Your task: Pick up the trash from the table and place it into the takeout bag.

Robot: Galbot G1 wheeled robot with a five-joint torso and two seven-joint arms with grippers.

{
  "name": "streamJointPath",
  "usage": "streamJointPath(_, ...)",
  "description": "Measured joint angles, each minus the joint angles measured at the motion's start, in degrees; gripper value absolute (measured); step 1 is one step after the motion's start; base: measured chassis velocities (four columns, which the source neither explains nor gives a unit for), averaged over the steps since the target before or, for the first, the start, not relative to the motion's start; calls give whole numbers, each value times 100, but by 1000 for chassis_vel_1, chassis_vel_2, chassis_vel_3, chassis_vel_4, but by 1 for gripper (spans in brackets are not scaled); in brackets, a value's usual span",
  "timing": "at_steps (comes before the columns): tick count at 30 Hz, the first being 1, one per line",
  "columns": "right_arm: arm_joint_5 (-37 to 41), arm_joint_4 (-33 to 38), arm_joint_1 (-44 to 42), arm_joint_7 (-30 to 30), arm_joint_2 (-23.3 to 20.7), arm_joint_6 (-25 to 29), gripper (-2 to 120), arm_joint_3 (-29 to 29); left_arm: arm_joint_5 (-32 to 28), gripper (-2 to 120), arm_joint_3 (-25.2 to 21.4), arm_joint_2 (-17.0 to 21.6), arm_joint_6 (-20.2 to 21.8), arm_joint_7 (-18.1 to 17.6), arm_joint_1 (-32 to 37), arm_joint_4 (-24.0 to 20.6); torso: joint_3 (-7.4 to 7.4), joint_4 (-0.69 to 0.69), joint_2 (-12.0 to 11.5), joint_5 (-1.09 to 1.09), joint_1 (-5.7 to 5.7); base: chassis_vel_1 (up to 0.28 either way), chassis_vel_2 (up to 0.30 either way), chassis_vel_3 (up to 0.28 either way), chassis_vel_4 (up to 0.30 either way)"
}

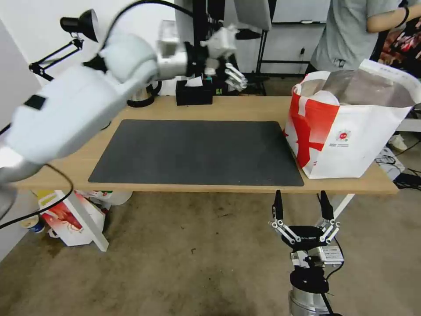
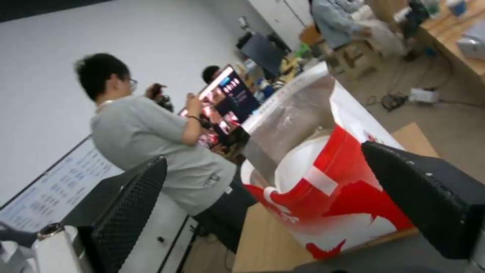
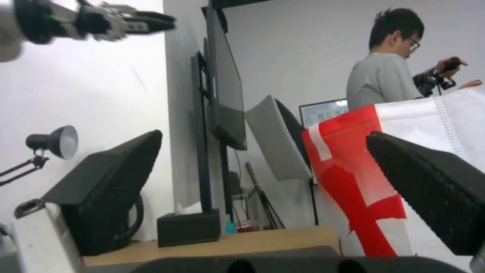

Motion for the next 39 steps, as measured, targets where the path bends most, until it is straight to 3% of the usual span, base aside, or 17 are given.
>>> streamJointPath(7,0,0,0,0,0,0,100,0,-265,97,-987,772,176,-640,1036,-1021,0,1,0,0,-1,0,0,0,0)
streamJointPath(15,0,0,0,0,0,0,100,0,-588,100,-1722,1342,242,-1018,1960,-1610,0,-1,0,0,-1,0,0,0,0)
streamJointPath(19,0,0,0,0,1,0,100,0,-953,100,-2704,1664,359,-1337,2902,-2128,0,0,0,1,-1,0,0,0,0)
streamJointPath(23,0,0,0,0,0,0,100,0,-1069,100,-3258,1846,301,-1542,3671,-2433,0,1,1,0,-1,0,0,0,0)
streamJointPath(25,0,0,0,0,1,0,100,0,-1077,100,-3320,1856,285,-1572,3762,-2467,0,0,0,1,0,0,0,0,0)
streamJointPath(27,0,0,0,0,0,0,100,0,-1118,100,-3910,1847,235,-1770,4507,-2731,0,0,0,0,-1,0,0,0,0)
streamJointPath(29,0,0,0,0,1,0,100,0,-1117,100,-4046,1832,222,-1815,4668,-2789,0,0,1,1,-1,0,0,0,0)
streamJointPath(32,0,0,0,0,0,0,100,0,-1105,100,-4706,1728,168,-2022,5426,-3067,1,0,0,1,0,0,0,0,0)
streamJointPath(33,0,0,0,0,0,0,100,0,-1105,100,-4706,1728,168,-2022,5426,-3067,1,0,0,1,0,0,0,0,0)
streamJointPath(39,0,0,0,0,0,0,100,0,-970,100,-5695,1375,101,-2319,6640,-3528,0,1,0,1,0,0,0,0,0)
